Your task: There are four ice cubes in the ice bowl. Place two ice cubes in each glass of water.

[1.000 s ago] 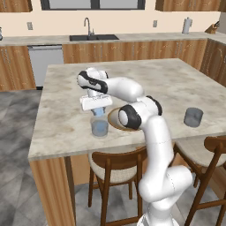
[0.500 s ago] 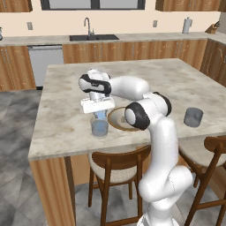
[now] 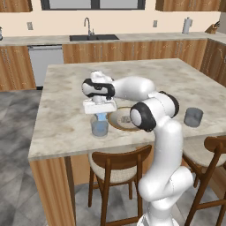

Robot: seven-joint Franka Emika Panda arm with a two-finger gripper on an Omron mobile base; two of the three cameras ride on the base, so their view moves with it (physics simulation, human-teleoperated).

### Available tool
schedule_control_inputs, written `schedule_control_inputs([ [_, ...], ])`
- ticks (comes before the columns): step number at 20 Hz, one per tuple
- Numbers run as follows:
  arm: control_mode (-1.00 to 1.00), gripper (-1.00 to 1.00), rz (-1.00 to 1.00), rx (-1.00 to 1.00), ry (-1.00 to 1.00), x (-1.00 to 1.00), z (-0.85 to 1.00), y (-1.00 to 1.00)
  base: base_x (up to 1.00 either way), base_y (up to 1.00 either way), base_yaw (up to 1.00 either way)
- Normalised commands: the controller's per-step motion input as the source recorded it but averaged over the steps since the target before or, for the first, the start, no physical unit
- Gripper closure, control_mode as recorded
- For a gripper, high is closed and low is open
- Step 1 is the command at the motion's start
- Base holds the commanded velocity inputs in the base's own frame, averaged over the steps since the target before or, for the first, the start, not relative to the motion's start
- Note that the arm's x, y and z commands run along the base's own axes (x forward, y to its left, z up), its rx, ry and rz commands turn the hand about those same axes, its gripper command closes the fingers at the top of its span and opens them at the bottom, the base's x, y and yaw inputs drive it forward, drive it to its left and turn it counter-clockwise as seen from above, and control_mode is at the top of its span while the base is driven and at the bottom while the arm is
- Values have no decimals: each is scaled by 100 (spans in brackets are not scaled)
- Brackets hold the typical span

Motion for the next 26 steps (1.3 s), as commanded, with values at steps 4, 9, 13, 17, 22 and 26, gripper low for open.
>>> schedule_control_inputs([
  [4,-100,100,-14,-3,0,39,-2,2,0,0,0],
  [9,-100,100,-8,-9,-5,57,-3,16,0,0,0],
  [13,-100,100,-9,-10,-12,11,-3,38,0,0,0],
  [17,-100,100,-11,-4,-1,0,-24,0,0,0,0],
  [22,-100,100,-13,-3,0,-2,-18,-16,0,0,0],
  [26,-100,-100,-13,-1,0,-43,0,-41,0,0,0],
])
